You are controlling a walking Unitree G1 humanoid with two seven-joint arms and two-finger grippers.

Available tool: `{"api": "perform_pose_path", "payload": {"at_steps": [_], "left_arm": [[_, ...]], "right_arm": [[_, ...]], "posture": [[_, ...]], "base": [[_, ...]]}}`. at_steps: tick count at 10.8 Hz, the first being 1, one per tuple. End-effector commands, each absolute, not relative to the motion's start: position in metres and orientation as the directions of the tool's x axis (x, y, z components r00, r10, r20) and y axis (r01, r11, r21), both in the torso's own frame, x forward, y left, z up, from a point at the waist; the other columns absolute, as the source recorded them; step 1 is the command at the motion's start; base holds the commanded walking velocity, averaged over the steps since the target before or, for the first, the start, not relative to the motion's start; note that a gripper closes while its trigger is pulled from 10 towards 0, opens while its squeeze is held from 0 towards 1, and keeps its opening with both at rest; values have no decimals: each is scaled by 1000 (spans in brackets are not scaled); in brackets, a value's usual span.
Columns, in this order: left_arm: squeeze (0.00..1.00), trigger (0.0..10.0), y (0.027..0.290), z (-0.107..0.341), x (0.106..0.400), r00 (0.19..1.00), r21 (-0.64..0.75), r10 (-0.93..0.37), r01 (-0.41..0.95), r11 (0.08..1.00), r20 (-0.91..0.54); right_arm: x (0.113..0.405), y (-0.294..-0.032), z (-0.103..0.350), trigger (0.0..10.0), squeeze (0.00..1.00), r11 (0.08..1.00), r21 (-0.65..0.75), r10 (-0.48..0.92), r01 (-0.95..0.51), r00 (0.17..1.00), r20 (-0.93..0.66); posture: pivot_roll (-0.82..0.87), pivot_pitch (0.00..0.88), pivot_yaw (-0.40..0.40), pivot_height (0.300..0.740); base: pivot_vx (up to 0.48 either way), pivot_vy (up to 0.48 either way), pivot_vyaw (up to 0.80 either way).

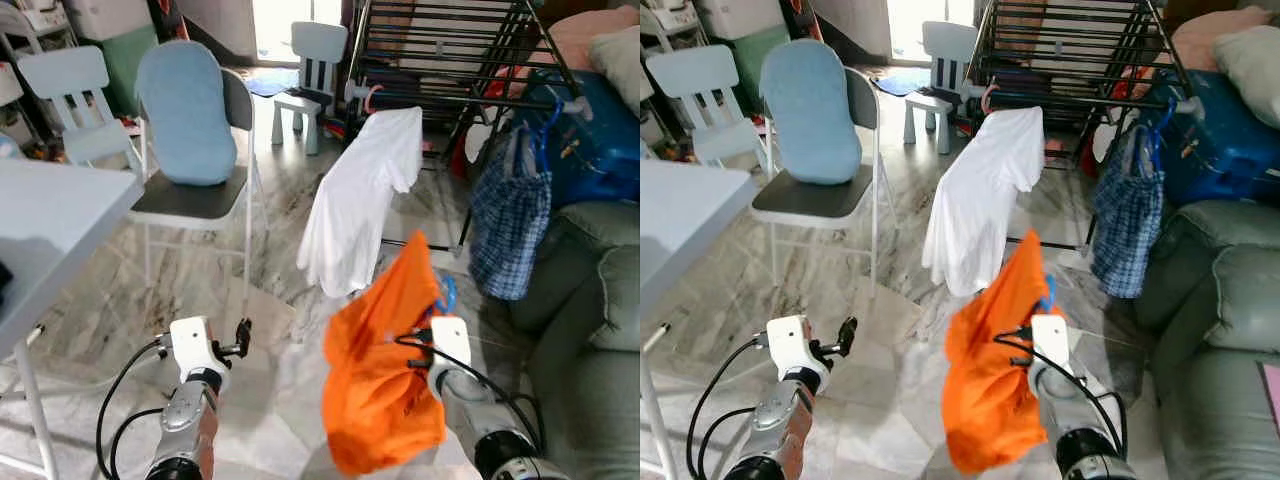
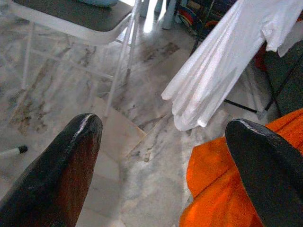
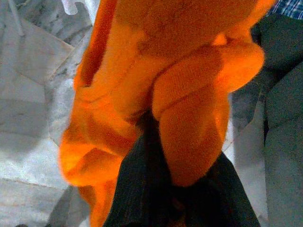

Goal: Hang hanger

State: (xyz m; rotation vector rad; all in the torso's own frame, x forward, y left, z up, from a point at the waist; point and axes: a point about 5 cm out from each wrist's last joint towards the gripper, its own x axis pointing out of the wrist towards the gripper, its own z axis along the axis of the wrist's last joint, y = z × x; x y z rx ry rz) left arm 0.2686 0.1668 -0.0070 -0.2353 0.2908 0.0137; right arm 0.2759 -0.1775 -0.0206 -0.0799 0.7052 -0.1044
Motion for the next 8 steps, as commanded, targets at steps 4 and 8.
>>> {"api": "perform_pose_path", "payload": {"at_steps": [4, 8], "left_arm": [[0, 10000, 165, -4, 274, 958, -234, -49, -19, 972, -283], [0, 10000, 160, -3, 276, 955, -239, -77, 6, 971, -287]], "right_arm": [[283, -182, -13, 10000, 0, 989, -90, -150, 119, 778, -610], [284, -181, -13, 10000, 0, 988, -85, -154, 129, 778, -608]], "posture": [[-119, 0, 14, 740], [-133, 0, 29, 740]], "base": [[443, 0, 0], [458, 0, -431]]}}
